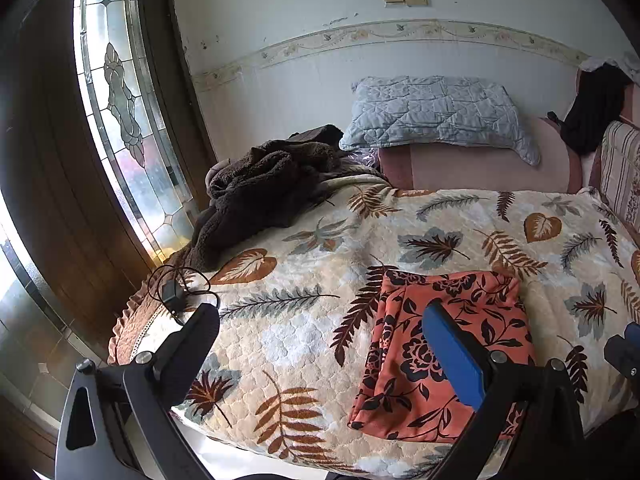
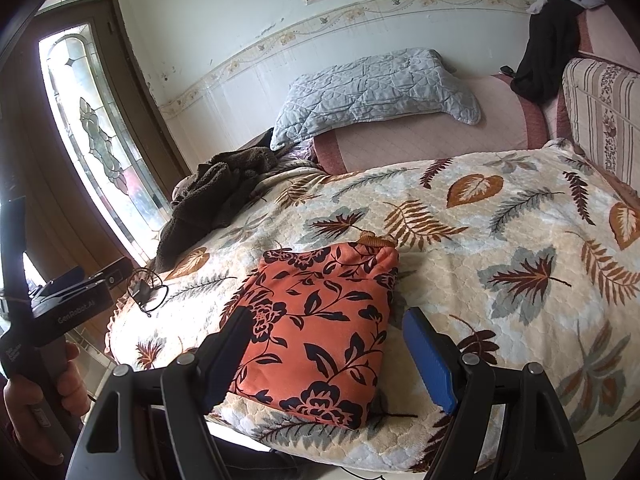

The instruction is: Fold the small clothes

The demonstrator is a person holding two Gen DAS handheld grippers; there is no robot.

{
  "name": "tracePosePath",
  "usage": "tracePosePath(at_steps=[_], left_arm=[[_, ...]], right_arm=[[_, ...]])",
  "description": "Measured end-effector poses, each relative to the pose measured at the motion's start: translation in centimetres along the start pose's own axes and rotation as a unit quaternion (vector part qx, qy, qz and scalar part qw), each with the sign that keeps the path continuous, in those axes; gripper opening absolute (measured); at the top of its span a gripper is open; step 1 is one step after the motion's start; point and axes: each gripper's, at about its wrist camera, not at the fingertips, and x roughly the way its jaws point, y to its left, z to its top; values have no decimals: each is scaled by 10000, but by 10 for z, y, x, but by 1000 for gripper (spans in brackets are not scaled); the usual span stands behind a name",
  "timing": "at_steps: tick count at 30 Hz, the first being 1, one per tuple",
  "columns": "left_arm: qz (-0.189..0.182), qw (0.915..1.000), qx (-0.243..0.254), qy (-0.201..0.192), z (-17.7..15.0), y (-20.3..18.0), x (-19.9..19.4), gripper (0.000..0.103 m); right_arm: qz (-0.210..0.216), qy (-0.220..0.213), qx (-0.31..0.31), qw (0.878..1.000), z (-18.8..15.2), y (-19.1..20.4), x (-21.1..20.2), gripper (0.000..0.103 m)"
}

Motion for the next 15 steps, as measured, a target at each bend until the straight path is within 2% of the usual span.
tracePosePath(at_steps=[15], left_arm=[[-27, 10000, -8, 34, 2, 1, 7, 101]], right_arm=[[-6, 27, -5, 10000, 1, 2, 4, 80]])
